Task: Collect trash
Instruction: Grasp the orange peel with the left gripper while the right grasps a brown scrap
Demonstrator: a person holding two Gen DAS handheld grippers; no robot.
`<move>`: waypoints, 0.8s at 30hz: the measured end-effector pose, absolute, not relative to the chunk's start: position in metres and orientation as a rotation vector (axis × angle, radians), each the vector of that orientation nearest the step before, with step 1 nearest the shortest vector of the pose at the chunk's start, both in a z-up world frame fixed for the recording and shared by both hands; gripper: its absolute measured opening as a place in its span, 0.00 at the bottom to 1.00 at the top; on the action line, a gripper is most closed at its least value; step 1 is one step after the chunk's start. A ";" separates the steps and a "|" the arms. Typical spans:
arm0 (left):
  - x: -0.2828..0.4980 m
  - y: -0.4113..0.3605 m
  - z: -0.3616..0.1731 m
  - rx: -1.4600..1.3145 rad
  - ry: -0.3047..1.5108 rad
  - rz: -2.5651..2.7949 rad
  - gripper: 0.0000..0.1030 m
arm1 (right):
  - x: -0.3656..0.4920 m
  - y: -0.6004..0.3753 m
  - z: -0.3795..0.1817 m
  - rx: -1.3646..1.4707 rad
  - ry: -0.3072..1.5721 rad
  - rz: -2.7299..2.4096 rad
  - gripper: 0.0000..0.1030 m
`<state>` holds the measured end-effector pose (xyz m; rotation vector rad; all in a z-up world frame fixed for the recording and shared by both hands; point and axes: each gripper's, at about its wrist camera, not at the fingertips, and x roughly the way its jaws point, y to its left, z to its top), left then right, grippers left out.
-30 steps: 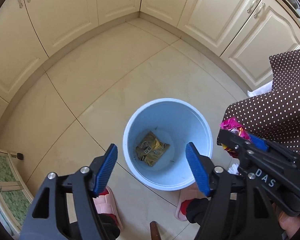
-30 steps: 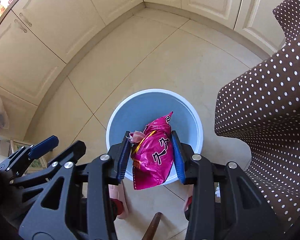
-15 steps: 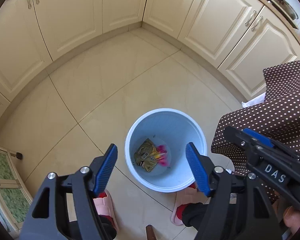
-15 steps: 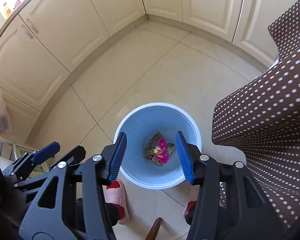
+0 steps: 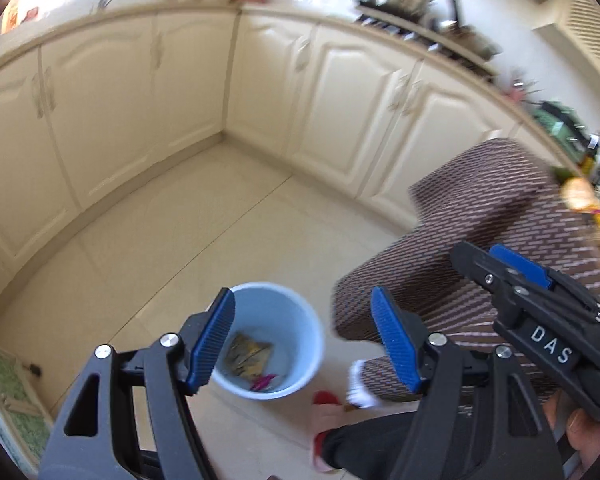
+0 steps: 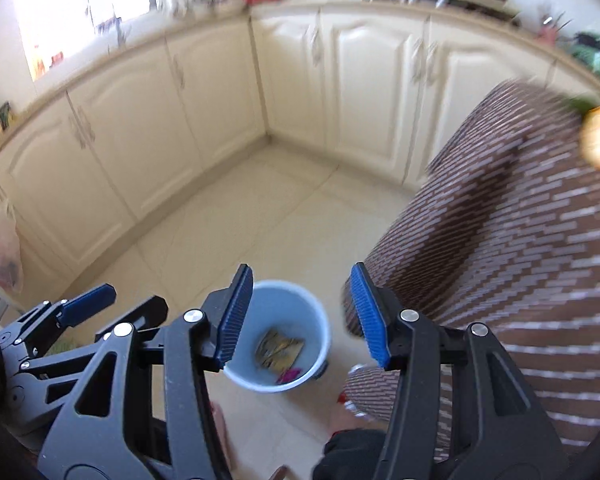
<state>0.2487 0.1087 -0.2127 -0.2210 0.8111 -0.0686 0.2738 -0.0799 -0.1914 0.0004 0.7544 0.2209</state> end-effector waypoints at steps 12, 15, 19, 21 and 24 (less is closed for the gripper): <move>0.218 -0.043 -0.115 -0.058 0.661 -0.368 0.73 | 0.177 -0.205 -0.089 0.084 0.497 0.006 0.57; 0.225 -0.072 -0.108 -0.014 0.666 -0.402 0.73 | 0.176 -0.237 -0.082 0.122 0.499 -0.047 0.57; 0.248 -0.103 -0.108 0.019 0.682 -0.433 0.73 | 0.188 -0.274 -0.081 0.156 0.535 -0.105 0.59; 0.263 -0.116 -0.108 0.037 0.691 -0.431 0.73 | 0.195 -0.286 -0.084 0.176 0.557 -0.126 0.59; 0.284 -0.136 -0.110 0.057 0.705 -0.437 0.73 | 0.202 -0.304 -0.089 0.215 0.573 -0.165 0.60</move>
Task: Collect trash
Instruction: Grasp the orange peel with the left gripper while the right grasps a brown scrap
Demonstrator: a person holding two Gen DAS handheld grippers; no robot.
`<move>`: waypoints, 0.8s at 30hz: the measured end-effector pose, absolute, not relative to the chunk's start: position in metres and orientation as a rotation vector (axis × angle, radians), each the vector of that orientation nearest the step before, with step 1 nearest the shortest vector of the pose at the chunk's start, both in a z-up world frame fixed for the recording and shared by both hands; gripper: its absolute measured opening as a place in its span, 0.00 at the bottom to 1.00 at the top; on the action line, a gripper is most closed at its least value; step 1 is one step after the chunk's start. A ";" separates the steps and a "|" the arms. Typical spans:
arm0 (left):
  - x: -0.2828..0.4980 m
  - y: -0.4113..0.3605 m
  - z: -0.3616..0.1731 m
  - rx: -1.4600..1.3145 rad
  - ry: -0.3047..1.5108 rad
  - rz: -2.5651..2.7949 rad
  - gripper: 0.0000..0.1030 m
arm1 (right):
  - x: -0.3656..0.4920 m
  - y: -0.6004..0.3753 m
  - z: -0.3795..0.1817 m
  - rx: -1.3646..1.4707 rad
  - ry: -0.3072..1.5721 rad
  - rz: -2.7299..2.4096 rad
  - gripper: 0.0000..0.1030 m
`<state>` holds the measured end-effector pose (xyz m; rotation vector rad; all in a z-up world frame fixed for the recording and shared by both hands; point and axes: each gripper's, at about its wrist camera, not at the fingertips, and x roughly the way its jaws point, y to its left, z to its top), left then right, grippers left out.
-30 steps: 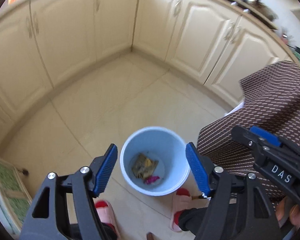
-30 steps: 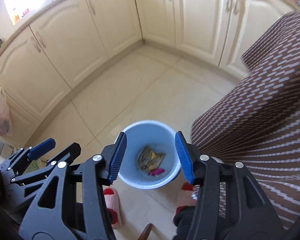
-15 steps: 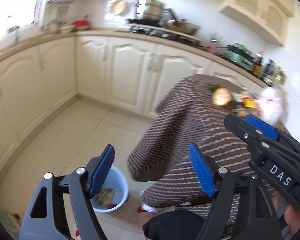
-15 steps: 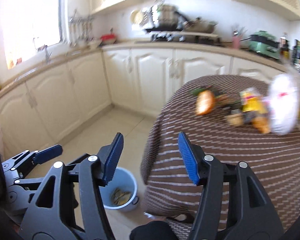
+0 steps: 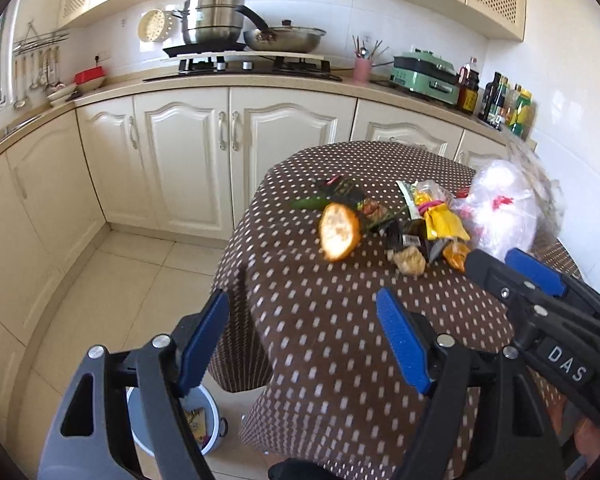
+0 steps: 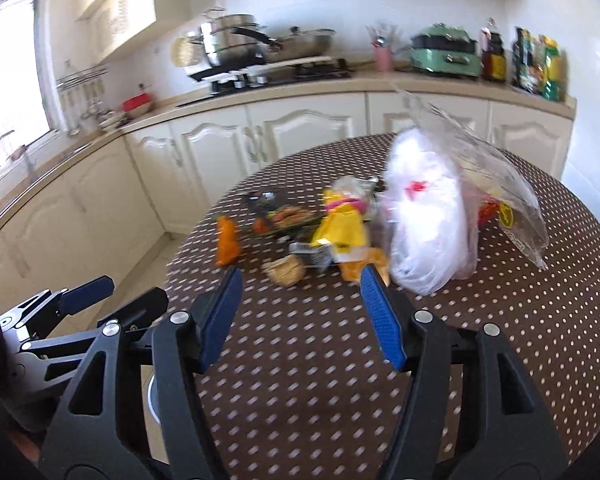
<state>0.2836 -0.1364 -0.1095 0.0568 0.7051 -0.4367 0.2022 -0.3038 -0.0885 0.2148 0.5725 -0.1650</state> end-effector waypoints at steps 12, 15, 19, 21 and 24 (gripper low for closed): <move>0.342 -0.186 -0.130 0.097 0.775 -0.478 0.52 | 0.241 -0.334 -0.111 0.362 0.703 -0.131 0.66; 0.353 -0.195 -0.133 0.091 0.799 -0.499 0.33 | 0.242 -0.336 -0.112 0.373 0.713 -0.136 0.67; 0.355 -0.190 -0.135 0.042 0.807 -0.515 0.19 | 0.247 -0.334 -0.113 0.365 0.732 -0.147 0.67; 0.349 -0.184 -0.131 0.034 0.786 -0.515 0.16 | 0.250 -0.328 -0.113 0.339 0.748 -0.141 0.67; 0.339 -0.166 -0.124 -0.008 0.760 -0.509 0.15 | 0.257 -0.319 -0.113 0.304 0.764 -0.130 0.67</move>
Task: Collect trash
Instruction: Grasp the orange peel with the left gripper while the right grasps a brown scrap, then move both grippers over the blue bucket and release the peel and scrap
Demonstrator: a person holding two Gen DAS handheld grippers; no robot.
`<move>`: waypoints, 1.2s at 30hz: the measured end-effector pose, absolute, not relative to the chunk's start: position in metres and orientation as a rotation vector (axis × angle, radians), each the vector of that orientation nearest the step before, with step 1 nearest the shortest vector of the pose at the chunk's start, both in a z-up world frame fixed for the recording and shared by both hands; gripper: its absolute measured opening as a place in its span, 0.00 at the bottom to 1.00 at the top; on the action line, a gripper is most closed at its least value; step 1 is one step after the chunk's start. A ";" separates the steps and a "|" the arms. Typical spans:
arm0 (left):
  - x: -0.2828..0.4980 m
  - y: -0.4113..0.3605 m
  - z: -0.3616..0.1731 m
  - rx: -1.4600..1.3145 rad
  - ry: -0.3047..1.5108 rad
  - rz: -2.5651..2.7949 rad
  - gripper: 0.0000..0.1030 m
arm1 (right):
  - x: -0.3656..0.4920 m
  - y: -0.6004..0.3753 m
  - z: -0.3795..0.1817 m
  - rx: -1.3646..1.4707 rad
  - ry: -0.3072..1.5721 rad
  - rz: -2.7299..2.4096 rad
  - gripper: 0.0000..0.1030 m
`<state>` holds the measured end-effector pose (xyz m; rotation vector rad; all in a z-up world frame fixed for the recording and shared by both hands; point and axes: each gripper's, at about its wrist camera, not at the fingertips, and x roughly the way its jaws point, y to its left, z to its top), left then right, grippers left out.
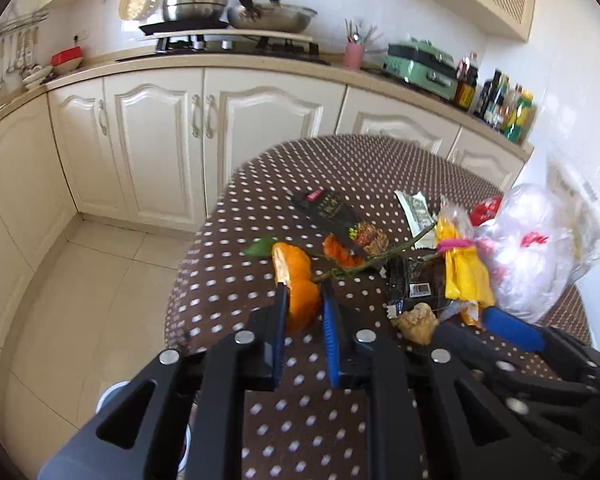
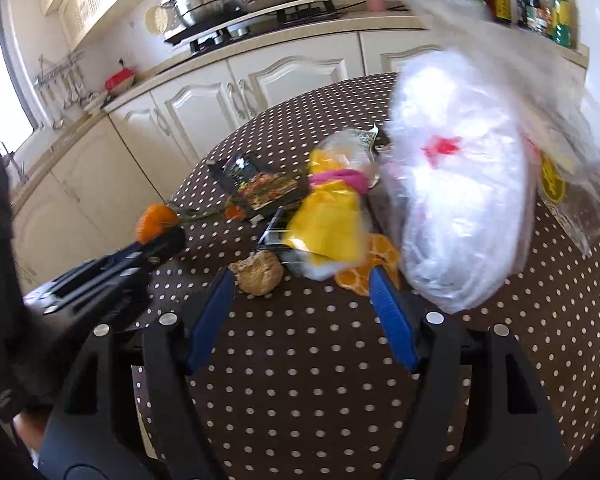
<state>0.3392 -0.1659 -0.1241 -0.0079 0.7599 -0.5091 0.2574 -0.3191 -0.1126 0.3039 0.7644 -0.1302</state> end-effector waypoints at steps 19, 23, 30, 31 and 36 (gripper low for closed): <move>0.302 -0.077 -0.112 -0.141 0.700 -0.439 0.15 | 0.291 -0.275 -0.117 0.099 0.841 -0.137 0.31; 0.291 -0.057 -0.113 -0.159 0.697 -0.414 0.15 | 0.278 -0.254 -0.111 0.090 0.814 -0.093 0.31; 0.274 0.000 -0.120 -0.198 0.699 -0.324 0.15 | 0.264 -0.187 -0.102 0.056 0.770 0.052 0.31; 0.272 0.011 -0.122 -0.200 0.703 -0.298 0.15 | 0.264 -0.175 -0.102 0.050 0.768 0.081 0.31; 0.268 0.064 -0.149 -0.215 0.754 -0.177 0.15 | 0.270 -0.121 -0.118 0.024 0.791 0.198 0.31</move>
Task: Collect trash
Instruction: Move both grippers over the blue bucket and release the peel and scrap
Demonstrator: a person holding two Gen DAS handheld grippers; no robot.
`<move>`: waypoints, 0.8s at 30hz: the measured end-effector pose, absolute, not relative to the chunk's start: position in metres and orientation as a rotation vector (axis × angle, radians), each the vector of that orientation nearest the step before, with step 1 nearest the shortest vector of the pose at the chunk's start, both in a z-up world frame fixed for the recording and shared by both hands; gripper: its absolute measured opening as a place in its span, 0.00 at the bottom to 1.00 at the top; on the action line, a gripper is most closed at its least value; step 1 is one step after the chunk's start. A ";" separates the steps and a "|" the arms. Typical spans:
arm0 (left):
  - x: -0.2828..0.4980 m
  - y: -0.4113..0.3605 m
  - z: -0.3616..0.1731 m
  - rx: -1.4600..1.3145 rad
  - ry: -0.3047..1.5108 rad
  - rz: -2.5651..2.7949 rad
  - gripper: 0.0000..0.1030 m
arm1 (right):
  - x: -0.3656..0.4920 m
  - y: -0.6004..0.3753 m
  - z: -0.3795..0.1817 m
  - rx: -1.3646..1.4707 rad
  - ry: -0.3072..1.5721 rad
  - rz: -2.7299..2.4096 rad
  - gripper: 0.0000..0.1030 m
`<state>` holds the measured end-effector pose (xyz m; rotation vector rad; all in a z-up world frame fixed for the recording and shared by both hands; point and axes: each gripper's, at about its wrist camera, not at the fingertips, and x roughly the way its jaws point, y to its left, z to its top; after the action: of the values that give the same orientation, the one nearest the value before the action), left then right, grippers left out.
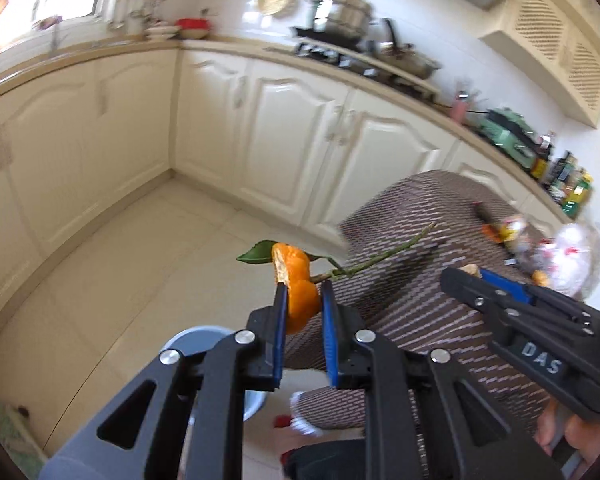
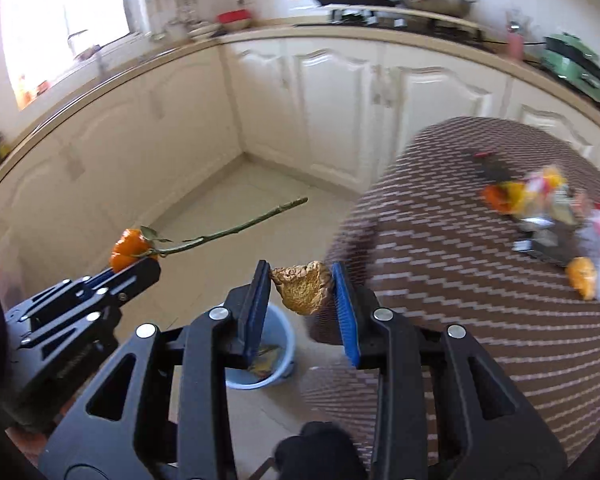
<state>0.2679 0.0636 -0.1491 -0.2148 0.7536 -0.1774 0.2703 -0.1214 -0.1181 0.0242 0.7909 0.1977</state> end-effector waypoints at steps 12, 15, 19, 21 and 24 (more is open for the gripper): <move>0.297 0.141 -0.260 -0.246 1.001 0.025 0.15 | 0.311 -0.020 -0.228 0.001 0.986 0.341 0.31; 0.312 0.148 -0.288 -0.259 1.064 0.045 0.15 | 0.321 -0.007 -0.251 0.000 1.028 0.347 0.31; 0.324 0.153 -0.318 -0.285 1.111 0.040 0.16 | 0.339 0.002 -0.276 0.000 1.073 0.341 0.31; 0.328 0.156 -0.328 -0.307 1.116 0.029 0.16 | 0.344 0.007 -0.286 0.002 1.085 0.335 0.31; 0.334 0.157 -0.335 -0.326 1.123 0.015 0.31 | 0.353 0.013 -0.296 0.007 1.097 0.332 0.31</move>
<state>0.3339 0.1573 -0.3348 -0.3261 1.1231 0.0147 0.3531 0.0125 -0.2963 0.0075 1.0973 0.3320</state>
